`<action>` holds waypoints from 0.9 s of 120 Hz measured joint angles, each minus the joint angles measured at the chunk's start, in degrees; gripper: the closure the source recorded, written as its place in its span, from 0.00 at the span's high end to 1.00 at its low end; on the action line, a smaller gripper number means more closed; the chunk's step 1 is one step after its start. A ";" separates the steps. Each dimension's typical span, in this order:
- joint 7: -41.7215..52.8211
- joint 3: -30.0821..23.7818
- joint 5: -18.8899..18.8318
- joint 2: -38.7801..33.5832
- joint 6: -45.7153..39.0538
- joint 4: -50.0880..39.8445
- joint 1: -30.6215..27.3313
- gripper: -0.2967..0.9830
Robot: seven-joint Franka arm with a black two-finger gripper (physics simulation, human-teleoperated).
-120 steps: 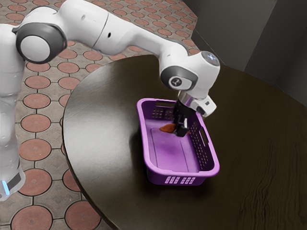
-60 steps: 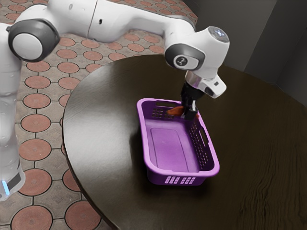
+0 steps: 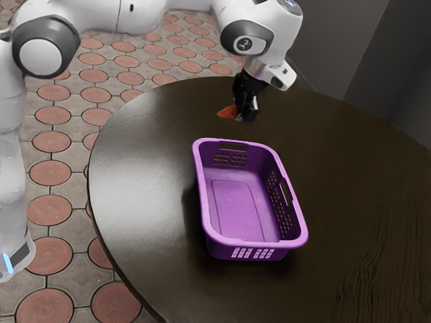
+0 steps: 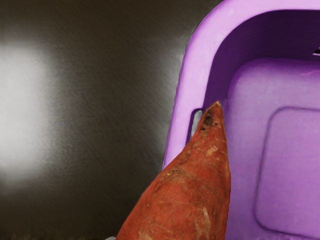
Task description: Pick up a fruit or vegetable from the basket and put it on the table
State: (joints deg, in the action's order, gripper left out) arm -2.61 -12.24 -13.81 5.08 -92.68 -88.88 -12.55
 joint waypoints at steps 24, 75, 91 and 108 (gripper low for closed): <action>3.42 0.00 0.05 -0.12 0.69 -0.13 -8.92 0.36; 12.72 1.47 1.96 2.27 -2.15 -2.04 -15.39 0.36; 14.86 2.11 3.43 2.60 -3.36 -2.45 -15.51 0.58; 16.92 2.72 5.73 2.53 -3.96 -3.32 -15.53 0.70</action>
State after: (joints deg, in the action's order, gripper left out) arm 14.31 -9.52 -8.09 7.61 -96.64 -92.20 -28.08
